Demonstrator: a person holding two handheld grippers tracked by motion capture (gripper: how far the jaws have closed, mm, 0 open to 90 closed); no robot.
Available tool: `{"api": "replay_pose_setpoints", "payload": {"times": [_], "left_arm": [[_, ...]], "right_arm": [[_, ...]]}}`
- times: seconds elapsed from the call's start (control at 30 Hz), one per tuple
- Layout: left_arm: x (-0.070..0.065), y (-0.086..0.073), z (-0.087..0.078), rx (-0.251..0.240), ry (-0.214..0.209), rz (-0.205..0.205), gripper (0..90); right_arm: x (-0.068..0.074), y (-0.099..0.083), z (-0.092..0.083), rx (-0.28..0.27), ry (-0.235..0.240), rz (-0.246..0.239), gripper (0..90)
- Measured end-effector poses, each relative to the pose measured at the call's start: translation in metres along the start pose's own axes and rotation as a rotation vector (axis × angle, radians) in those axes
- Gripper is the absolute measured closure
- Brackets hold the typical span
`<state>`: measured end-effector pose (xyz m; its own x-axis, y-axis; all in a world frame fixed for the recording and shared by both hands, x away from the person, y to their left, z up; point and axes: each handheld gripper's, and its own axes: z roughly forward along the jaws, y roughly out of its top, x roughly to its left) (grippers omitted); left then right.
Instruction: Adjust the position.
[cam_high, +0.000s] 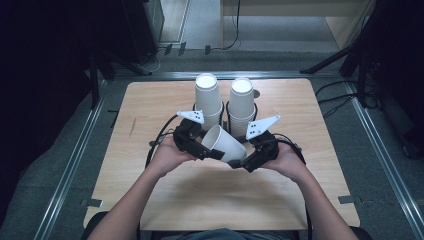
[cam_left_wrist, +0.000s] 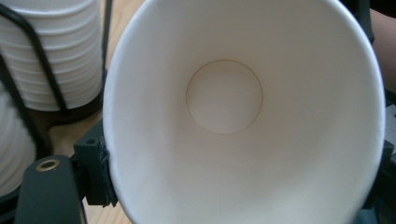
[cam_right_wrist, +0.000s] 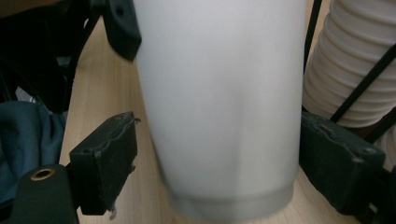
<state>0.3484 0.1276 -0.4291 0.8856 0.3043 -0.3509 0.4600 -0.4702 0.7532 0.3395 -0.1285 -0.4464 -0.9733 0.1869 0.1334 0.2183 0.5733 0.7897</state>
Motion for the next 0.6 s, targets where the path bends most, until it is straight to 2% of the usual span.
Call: {"api": "replay_pose_setpoints", "payload": {"times": [0.27,0.47,0.6], "left_arm": [[0.006,-0.001,-0.019,0.010,0.029,0.011,14.8],[0.008,-0.004,-0.028,0.049,0.066,0.037,14.8],[0.008,-0.005,-0.031,0.082,0.094,0.070,14.8]], "right_arm": [[-0.003,-0.005,-0.002,0.014,-0.013,0.014,15.0],[-0.004,-0.007,-0.002,0.030,-0.013,0.018,15.0],[-0.004,-0.009,-0.001,0.043,-0.014,0.022,15.1]]}}
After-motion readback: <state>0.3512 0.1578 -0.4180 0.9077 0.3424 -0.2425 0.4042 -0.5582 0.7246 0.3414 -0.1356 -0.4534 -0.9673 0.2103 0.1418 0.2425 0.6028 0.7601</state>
